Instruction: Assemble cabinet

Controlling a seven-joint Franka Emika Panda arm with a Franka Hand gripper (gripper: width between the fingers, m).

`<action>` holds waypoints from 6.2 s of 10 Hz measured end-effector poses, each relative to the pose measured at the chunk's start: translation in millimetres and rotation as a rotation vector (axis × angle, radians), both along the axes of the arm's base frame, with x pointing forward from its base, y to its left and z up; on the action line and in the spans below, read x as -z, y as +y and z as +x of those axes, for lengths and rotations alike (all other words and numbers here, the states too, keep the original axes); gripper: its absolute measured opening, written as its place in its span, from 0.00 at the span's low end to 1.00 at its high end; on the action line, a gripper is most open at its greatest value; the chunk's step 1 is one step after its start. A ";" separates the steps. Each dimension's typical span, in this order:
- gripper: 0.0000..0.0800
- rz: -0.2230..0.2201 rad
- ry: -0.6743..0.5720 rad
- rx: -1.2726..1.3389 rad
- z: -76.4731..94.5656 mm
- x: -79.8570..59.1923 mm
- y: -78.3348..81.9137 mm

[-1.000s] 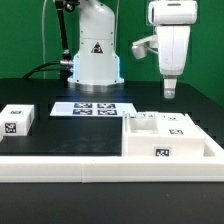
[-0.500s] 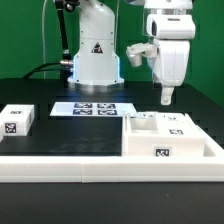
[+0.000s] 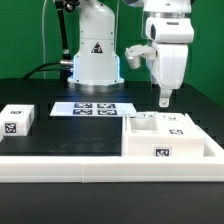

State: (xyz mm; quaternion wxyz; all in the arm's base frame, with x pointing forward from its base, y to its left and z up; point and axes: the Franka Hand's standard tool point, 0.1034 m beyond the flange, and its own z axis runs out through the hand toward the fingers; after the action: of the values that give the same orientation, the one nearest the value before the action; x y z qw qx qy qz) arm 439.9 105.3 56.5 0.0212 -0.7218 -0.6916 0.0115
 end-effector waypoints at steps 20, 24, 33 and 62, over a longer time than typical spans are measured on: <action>0.09 0.056 -0.001 0.015 -40.1 45.6 -5.5; 0.09 0.057 -0.003 0.018 -39.4 45.5 -6.2; 0.09 0.002 0.001 0.044 -31.3 8.8 -25.3; 0.09 0.050 -0.126 0.154 13.6 -0.6 -33.1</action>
Offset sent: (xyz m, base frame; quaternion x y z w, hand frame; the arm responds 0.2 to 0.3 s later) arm -0.0231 0.0052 -0.0116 -0.0415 0.0446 -0.0216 0.9979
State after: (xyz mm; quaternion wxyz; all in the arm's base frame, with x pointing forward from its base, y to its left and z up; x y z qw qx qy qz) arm 453.5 72.2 57.1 -0.0036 -0.7713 -0.6342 -0.0530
